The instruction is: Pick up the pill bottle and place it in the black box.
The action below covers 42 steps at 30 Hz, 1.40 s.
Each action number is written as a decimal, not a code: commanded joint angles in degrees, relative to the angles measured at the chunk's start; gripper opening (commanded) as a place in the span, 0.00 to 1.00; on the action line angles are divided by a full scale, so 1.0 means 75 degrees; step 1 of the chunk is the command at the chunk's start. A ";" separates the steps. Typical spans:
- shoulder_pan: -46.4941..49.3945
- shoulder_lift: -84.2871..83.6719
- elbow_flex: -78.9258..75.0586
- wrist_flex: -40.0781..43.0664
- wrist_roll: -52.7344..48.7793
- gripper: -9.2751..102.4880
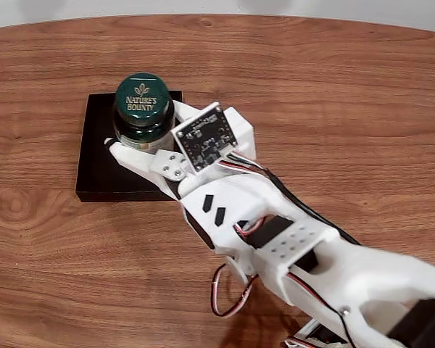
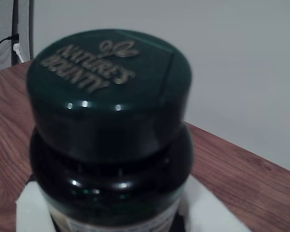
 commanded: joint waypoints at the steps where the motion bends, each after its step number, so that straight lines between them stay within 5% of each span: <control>1: -0.0047 -0.0668 -0.1066 -0.0973 -0.0023 0.27; 42: 0.0691 -0.5590 -0.3855 -0.2719 -0.0387 0.28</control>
